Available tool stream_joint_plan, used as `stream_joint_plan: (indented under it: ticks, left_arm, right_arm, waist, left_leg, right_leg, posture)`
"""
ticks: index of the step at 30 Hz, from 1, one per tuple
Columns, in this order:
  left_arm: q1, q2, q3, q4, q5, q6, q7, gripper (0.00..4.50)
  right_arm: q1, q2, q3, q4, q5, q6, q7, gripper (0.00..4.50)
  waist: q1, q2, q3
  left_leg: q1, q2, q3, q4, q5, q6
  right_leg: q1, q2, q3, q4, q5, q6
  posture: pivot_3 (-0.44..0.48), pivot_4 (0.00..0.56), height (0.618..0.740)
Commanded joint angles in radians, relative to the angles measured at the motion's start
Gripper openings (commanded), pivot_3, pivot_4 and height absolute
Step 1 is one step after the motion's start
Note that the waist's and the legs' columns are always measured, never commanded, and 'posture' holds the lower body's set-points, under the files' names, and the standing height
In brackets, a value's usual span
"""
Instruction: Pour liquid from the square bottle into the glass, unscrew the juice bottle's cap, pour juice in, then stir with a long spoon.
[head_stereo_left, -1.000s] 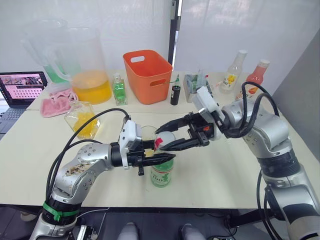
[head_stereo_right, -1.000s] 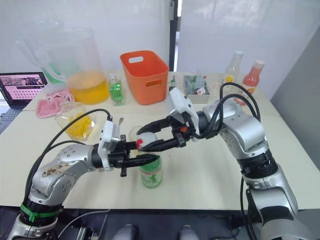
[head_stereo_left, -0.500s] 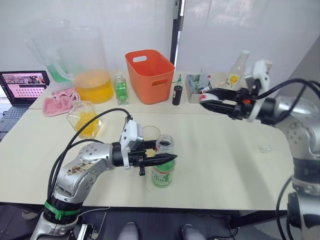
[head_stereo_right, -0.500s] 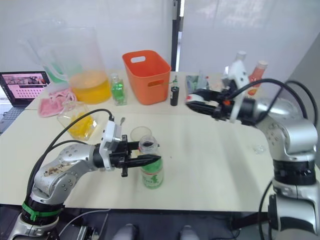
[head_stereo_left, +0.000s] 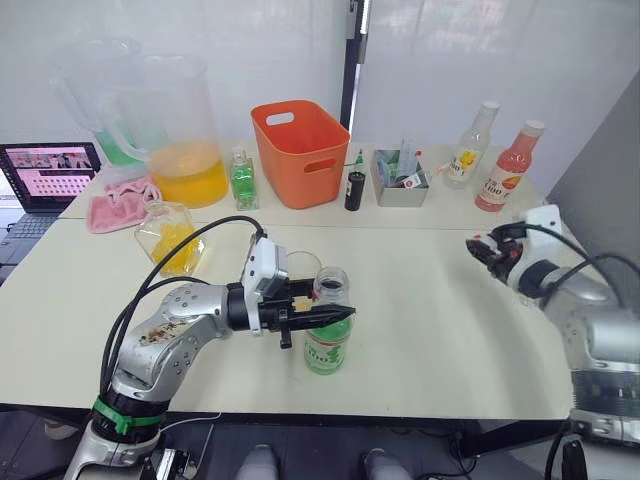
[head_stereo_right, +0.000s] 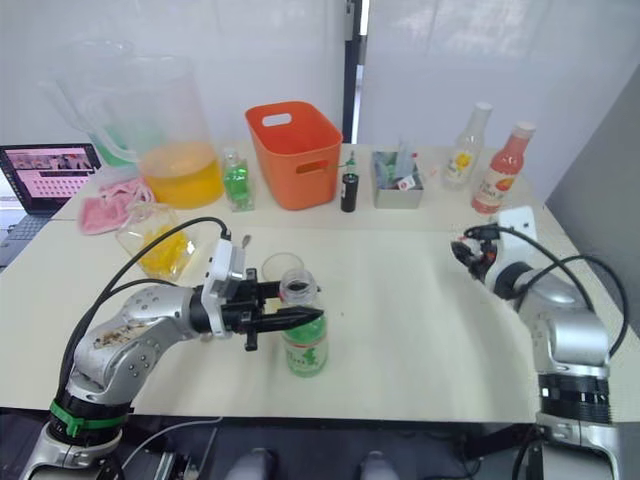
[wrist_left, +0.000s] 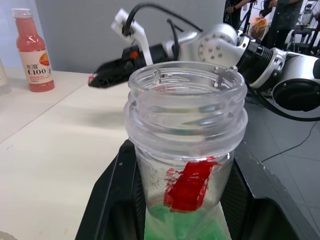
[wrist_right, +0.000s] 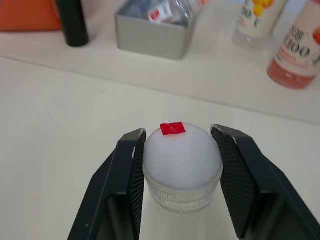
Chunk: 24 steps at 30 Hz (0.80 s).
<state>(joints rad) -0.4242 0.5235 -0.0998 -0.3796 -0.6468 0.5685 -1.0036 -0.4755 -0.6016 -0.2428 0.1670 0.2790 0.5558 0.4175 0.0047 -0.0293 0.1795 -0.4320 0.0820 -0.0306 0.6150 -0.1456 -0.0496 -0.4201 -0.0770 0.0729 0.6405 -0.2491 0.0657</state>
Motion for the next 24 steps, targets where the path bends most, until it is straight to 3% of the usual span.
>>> stream_joint_plan:
  ticks: [1, 11, 13, 18, 19, 24]
  left_arm:
    - [0.033, -0.007, -0.074, 0.019, 0.005, 0.023, -0.031, 1.4]
    - [0.051, -0.003, -0.062, 0.025, 0.009, 0.01, -0.026, 1.4]
    - [0.05, 0.0, -0.062, 0.025, 0.01, 0.01, -0.029, 1.4]
    - [0.048, 0.005, -0.061, 0.02, 0.006, 0.015, -0.033, 1.4]
    - [0.048, 0.007, -0.059, 0.019, 0.005, 0.016, -0.033, 1.4]
    - [0.052, 0.014, -0.051, 0.009, 0.002, 0.022, -0.023, 1.4]
  right_arm:
    - [-0.008, 0.004, -0.029, 0.061, -0.021, -0.072, -0.027, 1.6]
    - [0.043, 0.058, -0.049, 0.124, -0.015, -0.127, -0.055, 1.6]
    - [0.05, 0.063, -0.052, 0.114, -0.008, -0.125, -0.056, 2.66]
    - [0.049, 0.054, -0.062, 0.058, 0.004, -0.107, -0.049, 4.3]
    - [0.046, 0.047, -0.061, 0.037, 0.005, -0.099, -0.044, 4.5]
    - [0.01, -0.006, -0.055, -0.1, 0.037, -0.038, 0.023, 4.5]
  waist:
    - [0.0, 0.0, 0.0]
    - [-0.001, 0.0, 0.0]
    - [-0.002, 0.001, 0.0]
    - [-0.002, 0.001, 0.0]
    - [-0.002, 0.001, 0.0]
    - [-0.004, 0.002, -0.001]
  left_leg:
    - [0.0, 0.0, 0.0, 0.0, 0.0, 0.0]
    - [0.001, 0.0, 0.0, 0.0, 0.0, 0.0]
    - [0.001, 0.0, 0.0, 0.0, 0.0, 0.0]
    - [0.001, 0.0, 0.0, 0.0, 0.0, 0.0]
    - [0.001, 0.0, 0.0, 0.0, 0.0, 0.0]
    - [0.001, 0.0, 0.0, 0.0, 0.0, 0.0]
  right_leg:
    - [0.0, 0.0, 0.0, 0.0, 0.001, 0.001]
    - [0.001, 0.0, 0.0, 0.0, 0.001, 0.001]
    - [0.001, 0.0, 0.0, 0.0, 0.001, 0.001]
    - [0.001, 0.0, 0.0, 0.0, 0.001, 0.001]
    - [0.001, 0.0, 0.0, 0.0, 0.001, 0.001]
    - [0.001, 0.0, 0.0, 0.001, 0.001, 0.001]
  posture:
    - [0.0, 0.15, 0.703]
    - [0.0, 0.15, 0.703]
    - [0.0, 0.15, 0.703]
    - [0.0, 0.15, 0.703]
    - [0.0, 0.15, 0.703]
    - [0.0, 0.15, 0.703]
